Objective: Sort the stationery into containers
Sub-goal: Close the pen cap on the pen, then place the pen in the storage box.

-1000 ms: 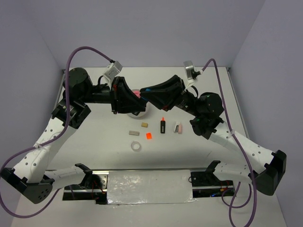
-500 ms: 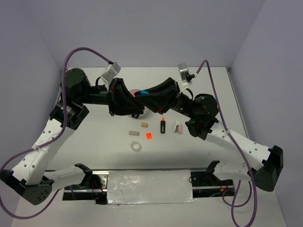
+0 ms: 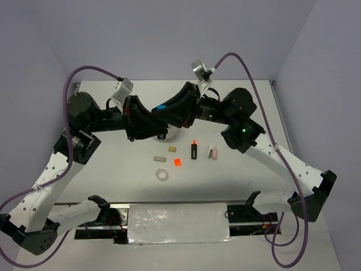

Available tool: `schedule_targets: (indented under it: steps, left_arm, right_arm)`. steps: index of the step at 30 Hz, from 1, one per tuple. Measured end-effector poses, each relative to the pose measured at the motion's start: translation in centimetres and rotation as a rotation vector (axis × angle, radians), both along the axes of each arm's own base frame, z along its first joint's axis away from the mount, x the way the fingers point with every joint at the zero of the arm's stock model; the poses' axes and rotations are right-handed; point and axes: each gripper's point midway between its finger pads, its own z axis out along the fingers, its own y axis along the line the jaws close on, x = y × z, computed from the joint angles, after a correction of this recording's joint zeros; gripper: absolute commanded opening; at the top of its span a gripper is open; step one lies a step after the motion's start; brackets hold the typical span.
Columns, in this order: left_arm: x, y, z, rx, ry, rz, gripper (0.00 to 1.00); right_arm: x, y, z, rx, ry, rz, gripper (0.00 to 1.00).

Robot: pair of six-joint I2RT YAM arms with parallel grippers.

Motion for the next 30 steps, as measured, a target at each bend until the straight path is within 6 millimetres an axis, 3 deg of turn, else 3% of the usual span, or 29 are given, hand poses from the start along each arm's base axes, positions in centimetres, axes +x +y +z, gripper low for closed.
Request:
schedule_targets:
  steps: [2,3,4,7,9,12,18,25,30]
  left_arm:
    - [0.1,0.2,-0.3,-0.003,0.005,0.028,0.24]
    - [0.2,0.3,-0.5,-0.003,0.010,0.042,0.44]
    - [0.3,0.4,-0.6,-0.003,0.010,0.053,0.49]
    - [0.9,0.7,-0.7,-0.004,-0.008,0.106,0.52]
    - [1.1,0.8,-1.0,0.003,-0.012,0.123,0.60]
    - [1.4,0.9,-1.2,0.008,-0.008,0.147,0.60]
    - [2.8,1.2,-1.9,0.033,-0.012,0.223,0.70]
    - [4.4,2.5,-3.6,0.078,-0.004,0.345,0.80]
    - [4.1,4.0,-6.8,0.160,0.043,0.417,0.90]
  right_arm:
    - [0.1,0.4,-0.3,-0.040,0.007,0.015,0.00]
    - [0.2,0.5,-0.5,-0.054,0.012,0.020,0.00]
    - [0.2,0.6,-0.7,-0.068,0.017,0.027,0.00]
    - [-0.1,1.0,-1.7,-0.107,0.054,0.059,0.00]
    - [-0.1,1.0,-1.9,-0.116,0.061,0.061,0.00]
    - [-0.1,1.0,-2.0,-0.126,0.063,0.064,0.00]
    - [1.2,0.9,-3.5,-0.172,0.111,0.037,0.00]
    - [5.4,-0.2,-7.5,-0.288,0.206,-0.070,0.00]
    - [11.5,-1.5,-11.0,-0.362,0.272,-0.299,0.00]
